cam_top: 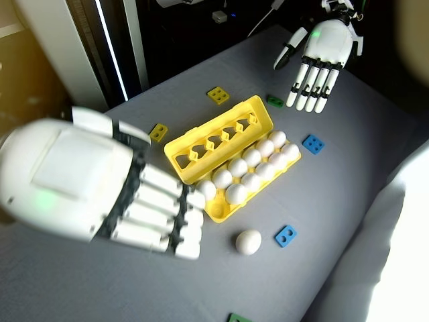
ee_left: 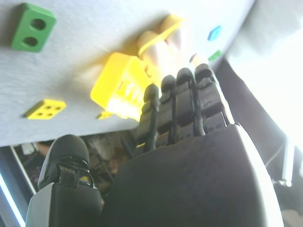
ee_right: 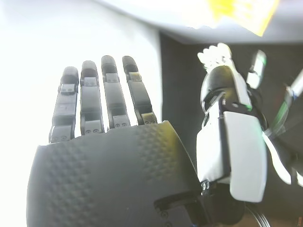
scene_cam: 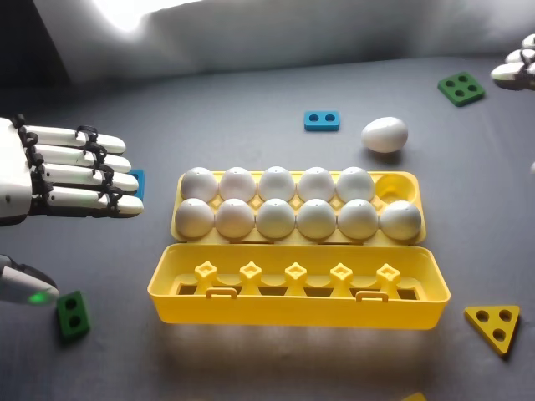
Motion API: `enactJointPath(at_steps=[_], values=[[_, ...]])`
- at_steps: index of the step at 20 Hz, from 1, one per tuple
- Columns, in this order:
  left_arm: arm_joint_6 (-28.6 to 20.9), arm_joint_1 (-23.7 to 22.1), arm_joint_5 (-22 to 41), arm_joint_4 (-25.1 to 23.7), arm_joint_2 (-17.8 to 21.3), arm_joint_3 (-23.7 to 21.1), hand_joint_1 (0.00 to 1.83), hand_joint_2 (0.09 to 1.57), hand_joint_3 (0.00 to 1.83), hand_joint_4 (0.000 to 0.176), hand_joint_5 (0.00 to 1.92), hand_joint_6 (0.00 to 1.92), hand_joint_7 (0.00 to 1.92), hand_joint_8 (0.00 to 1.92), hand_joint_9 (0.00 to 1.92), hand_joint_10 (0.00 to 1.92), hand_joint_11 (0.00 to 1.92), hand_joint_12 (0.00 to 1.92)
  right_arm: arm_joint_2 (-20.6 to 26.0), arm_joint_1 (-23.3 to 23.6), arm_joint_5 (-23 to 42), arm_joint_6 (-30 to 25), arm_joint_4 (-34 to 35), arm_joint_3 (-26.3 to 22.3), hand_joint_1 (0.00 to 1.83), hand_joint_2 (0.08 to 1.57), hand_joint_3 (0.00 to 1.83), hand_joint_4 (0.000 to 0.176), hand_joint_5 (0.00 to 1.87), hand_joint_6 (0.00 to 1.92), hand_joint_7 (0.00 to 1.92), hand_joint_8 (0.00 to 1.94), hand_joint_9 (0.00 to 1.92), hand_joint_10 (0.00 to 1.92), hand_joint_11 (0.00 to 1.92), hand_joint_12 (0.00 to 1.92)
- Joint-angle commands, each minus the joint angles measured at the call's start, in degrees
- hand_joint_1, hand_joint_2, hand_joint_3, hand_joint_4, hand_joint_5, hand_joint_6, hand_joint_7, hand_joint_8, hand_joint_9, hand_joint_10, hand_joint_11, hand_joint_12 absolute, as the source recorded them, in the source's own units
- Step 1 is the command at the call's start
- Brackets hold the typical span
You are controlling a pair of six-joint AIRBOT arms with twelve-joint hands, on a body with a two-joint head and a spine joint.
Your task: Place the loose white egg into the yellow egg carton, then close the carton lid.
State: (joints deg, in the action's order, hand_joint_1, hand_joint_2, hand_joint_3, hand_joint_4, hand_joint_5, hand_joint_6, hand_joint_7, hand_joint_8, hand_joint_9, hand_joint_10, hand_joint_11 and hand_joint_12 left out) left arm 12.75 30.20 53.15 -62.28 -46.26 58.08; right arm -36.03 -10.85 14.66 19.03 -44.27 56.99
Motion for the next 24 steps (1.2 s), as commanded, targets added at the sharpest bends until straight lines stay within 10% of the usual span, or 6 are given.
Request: enactJointPath(at_steps=[1, 7, 8, 13, 19, 24], values=[[-0.9, -0.3, 3.4, 2.6, 0.9, 0.7, 0.00, 1.23, 0.02, 0.000, 0.12, 0.01, 0.11, 0.01, 0.07, 0.01, 0.00, 0.00, -0.6, 0.9, 2.6, 1.8, 1.3, 0.9, 0.06, 1.02, 0.00, 0.000, 0.12, 0.00, 0.07, 0.00, 0.04, 0.00, 0.00, 0.05], [-11.9, -5.1, 2.1, -7.6, 0.3, 1.2, 0.00, 1.24, 0.01, 0.000, 0.13, 0.01, 0.12, 0.01, 0.08, 0.01, 0.01, 0.00, -9.6, 4.0, -0.3, 6.7, 1.3, 9.0, 0.28, 0.82, 0.00, 0.029, 0.15, 0.01, 0.00, 0.00, 0.00, 0.00, 0.00, 0.00], [-13.2, -5.7, 2.3, -8.3, 0.3, 1.4, 0.00, 1.23, 0.01, 0.000, 0.12, 0.00, 0.11, 0.00, 0.07, 0.00, 0.00, 0.00, -11.1, 4.4, -0.4, 7.1, 1.3, 10.3, 0.31, 0.80, 0.00, 0.056, 0.13, 0.00, 0.00, 0.00, 0.00, 0.00, 0.00, 0.00], [-12.6, -4.5, 3.4, -7.5, -0.3, 1.6, 0.00, 1.24, 0.01, 0.000, 0.12, 0.00, 0.11, 0.00, 0.07, 0.00, 0.00, 0.00, -17.0, 5.5, -1.0, 8.5, 1.3, 16.4, 0.41, 0.77, 0.00, 0.082, 0.11, 0.00, 0.00, 0.00, 0.00, 0.00, 0.00, 0.00], [-12.9, -2.2, 2.6, -10.2, 0.0, 2.8, 0.00, 1.24, 0.01, 0.000, 0.12, 0.00, 0.11, 0.00, 0.08, 0.00, 0.01, 0.01, -24.2, 4.9, -0.5, 8.4, 1.3, 24.8, 0.47, 0.73, 0.00, 0.174, 0.35, 0.02, 0.00, 0.00, 0.00, 0.00, 0.00, 0.00], [-15.4, -2.1, 5.6, -13.9, 0.0, 2.2, 0.00, 1.23, 0.00, 0.000, 0.13, 0.00, 0.12, 0.00, 0.08, 0.00, 0.00, 0.00, -29.0, 3.3, 0.5, 7.9, 1.3, 30.0, 0.59, 0.74, 0.01, 0.176, 0.50, 0.03, 0.00, 0.00, 0.00, 0.00, 0.00, 0.00]])
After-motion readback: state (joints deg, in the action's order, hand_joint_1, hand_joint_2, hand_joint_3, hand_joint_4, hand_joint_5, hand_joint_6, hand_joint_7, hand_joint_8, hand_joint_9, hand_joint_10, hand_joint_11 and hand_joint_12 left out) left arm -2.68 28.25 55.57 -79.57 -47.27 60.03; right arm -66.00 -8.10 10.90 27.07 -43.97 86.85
